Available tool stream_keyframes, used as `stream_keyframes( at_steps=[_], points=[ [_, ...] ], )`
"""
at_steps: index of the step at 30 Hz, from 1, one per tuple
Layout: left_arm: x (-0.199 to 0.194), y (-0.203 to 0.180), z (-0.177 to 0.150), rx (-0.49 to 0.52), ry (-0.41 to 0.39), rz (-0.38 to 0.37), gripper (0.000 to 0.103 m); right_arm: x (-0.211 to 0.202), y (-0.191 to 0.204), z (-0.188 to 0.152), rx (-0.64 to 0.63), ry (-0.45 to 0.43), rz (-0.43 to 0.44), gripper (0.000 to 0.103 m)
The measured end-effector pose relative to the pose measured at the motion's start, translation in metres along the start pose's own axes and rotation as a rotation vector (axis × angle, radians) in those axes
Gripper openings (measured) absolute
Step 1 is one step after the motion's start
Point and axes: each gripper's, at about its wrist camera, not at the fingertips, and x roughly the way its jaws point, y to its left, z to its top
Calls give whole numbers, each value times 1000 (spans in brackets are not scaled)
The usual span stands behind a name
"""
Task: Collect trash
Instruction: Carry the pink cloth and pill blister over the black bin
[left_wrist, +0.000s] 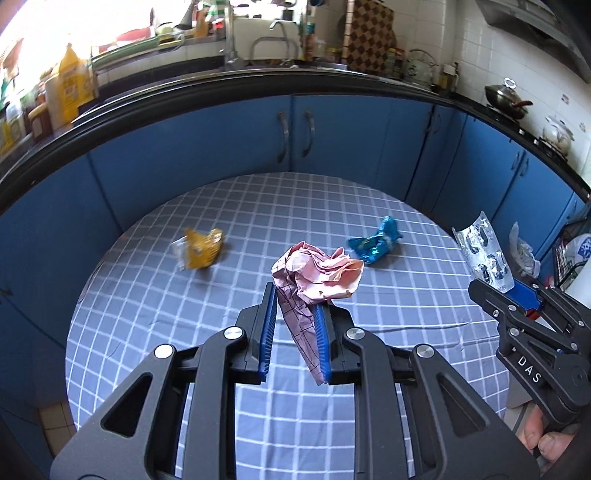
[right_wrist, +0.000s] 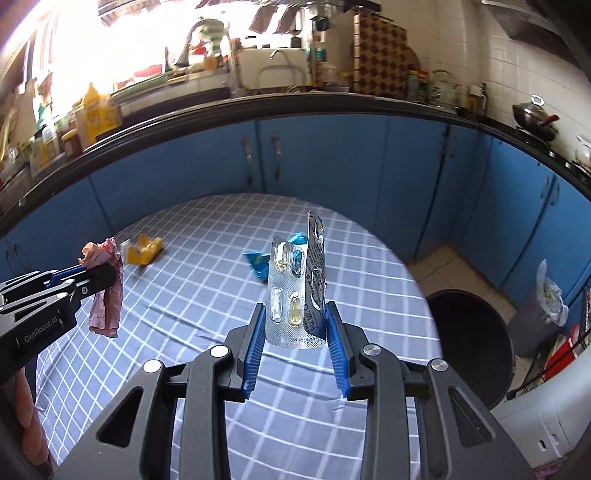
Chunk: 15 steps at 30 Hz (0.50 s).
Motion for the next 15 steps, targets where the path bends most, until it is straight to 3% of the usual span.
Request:
stream_keyframes(
  at_steps=[15],
  points=[
    [34, -104, 33, 144, -13, -75, 21, 4, -95, 4, 106, -32, -87, 31]
  ],
)
